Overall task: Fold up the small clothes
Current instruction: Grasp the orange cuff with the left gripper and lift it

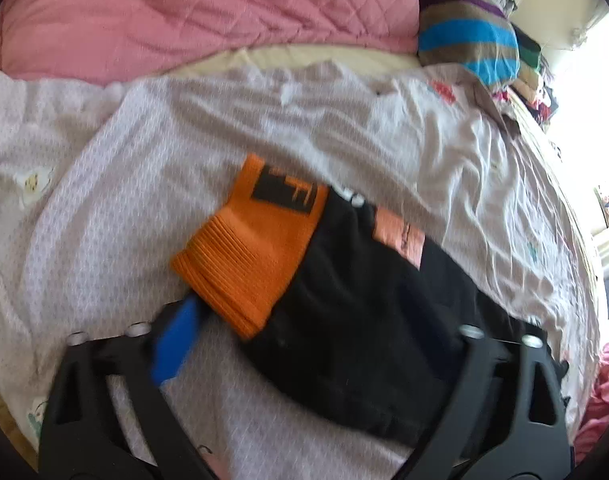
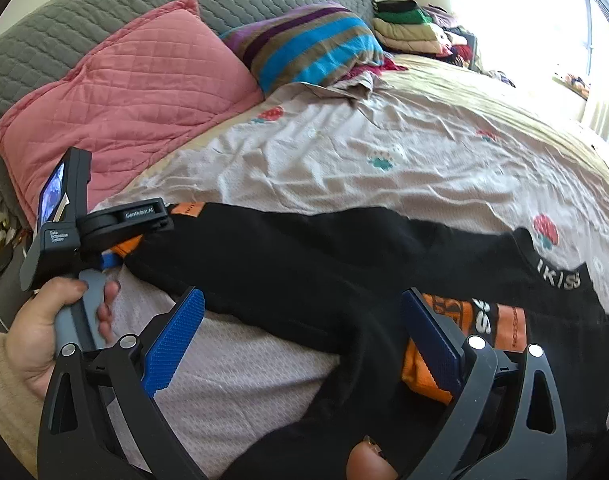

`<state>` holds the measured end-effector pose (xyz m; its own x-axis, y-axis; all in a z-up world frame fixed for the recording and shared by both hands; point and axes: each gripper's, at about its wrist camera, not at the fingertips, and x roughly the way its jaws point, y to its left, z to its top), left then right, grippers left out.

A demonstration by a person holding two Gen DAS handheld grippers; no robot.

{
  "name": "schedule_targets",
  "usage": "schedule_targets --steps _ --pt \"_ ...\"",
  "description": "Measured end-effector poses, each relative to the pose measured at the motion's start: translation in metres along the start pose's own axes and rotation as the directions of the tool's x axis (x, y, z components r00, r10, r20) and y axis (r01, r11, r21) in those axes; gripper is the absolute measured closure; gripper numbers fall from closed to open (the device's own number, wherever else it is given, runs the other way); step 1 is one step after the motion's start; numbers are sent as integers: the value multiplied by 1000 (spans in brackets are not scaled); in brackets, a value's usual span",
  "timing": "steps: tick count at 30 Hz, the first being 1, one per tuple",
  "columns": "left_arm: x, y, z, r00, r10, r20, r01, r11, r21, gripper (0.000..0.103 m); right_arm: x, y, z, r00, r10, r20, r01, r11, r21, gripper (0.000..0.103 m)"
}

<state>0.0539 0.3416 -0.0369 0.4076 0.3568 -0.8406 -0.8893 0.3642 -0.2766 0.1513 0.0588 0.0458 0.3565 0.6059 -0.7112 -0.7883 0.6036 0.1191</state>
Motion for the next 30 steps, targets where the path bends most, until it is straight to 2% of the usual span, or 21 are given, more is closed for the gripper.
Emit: schedule_targets --steps 1,2,4,5,6,11,15,19,22,25,28,30 --pt "2 -2 0 1000 24 13 -24 1000 11 44 -1 -3 -1 1000 -4 -2 4 1000 10 5" --pt "3 -2 -1 999 31 19 -31 999 14 49 -3 -7 -3 1000 -7 -2 7 1000 24 5" --pt "1 -1 0 999 -15 39 15 1000 -1 74 -9 -16 -7 1000 -18 1 18 998 55 5" --pt "0 0 2 999 -23 47 24 1000 -4 81 -11 -19 -9 1000 -20 3 20 997 68 5" --pt "-3 0 3 998 -35 57 36 999 -6 94 -14 -24 -12 1000 -20 7 19 996 84 5" --pt "-24 -4 8 984 -145 107 147 989 -4 96 -30 -46 -25 999 -27 24 23 987 156 5" --pt "-47 -11 11 957 -247 150 246 969 26 97 -46 -66 -38 998 -34 49 22 974 226 5" --pt "-72 -20 8 917 -354 185 347 935 70 97 -62 -83 -50 996 -45 75 21 955 296 5" --pt "-83 -27 4 879 -438 188 430 899 86 99 -74 -94 -58 995 -49 92 14 938 347 5" --pt "-95 -40 -2 848 -494 192 476 869 134 99 -86 -102 -66 992 -58 116 8 919 393 5" --pt "-103 -54 -11 826 -535 179 506 843 186 99 -96 -109 -73 989 -71 131 8 904 427 5" --pt "-107 -61 -16 803 -574 160 542 816 201 99 -102 -112 -78 987 -77 139 8 896 445 5"
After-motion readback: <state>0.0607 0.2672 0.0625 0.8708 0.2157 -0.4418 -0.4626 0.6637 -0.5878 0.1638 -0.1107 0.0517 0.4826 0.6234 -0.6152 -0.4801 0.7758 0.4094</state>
